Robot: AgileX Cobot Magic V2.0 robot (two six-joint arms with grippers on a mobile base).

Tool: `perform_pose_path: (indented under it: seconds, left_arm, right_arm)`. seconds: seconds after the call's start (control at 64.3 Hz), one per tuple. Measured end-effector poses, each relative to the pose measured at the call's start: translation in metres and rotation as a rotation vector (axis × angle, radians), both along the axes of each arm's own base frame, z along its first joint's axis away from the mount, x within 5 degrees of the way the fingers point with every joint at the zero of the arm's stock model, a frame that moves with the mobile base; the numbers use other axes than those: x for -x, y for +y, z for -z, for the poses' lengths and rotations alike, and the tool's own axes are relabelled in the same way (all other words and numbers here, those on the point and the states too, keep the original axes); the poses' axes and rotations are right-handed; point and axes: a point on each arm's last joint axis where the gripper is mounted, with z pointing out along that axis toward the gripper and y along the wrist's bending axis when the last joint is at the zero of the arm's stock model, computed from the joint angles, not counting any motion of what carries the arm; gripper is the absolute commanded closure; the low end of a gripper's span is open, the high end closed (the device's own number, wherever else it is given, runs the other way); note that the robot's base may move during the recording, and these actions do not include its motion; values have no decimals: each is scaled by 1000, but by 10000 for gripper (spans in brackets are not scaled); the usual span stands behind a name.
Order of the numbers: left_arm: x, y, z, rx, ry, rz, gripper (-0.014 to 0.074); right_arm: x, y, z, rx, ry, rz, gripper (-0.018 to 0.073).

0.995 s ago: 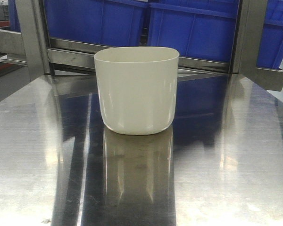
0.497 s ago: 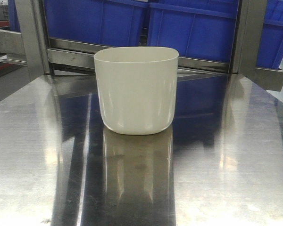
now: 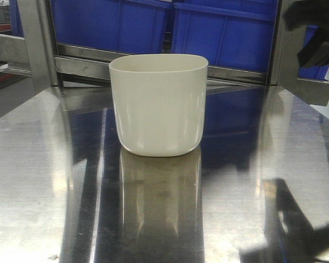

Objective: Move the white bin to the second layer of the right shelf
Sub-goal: 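Move the right gripper down toward the rim of the white bin, then close the right gripper on the white bin's rim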

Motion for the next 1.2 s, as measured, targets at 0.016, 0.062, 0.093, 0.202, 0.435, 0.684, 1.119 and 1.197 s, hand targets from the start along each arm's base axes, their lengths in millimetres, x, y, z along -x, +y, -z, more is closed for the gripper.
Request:
perform_pose_path:
  seconds: [0.016,0.062,0.093,0.202,0.435,0.684,1.119,1.197]
  left_arm:
    - [0,0,0,0,0,0,512]
    - [0,0,0,0,0,0,512]
    - [0,0,0,0,0,0,512]
    - [0,0,0,0,0,0,512]
    - [0,0,0,0,0,0,512]
    - [0,0,0,0,0,0,512]
    - [0,0,0,0,0,0,512]
    - [0,0,0,0,0,0,512]
  right_arm:
    - [-4,2,2,-10,27,29,477]
    - [-12,8,-3,5,71,79,440]
    - [-17,13,-6,16,100,109,409]
    - [-29,32,-17,42,146,142,296]
    - [-42,77,-44,-3,205,135,179]
    - [-50,107,-55,-13,264,116,180]
    - [-55,129,-35,19,319,89,180]
    - [-56,132,-31,23,324,85,180]
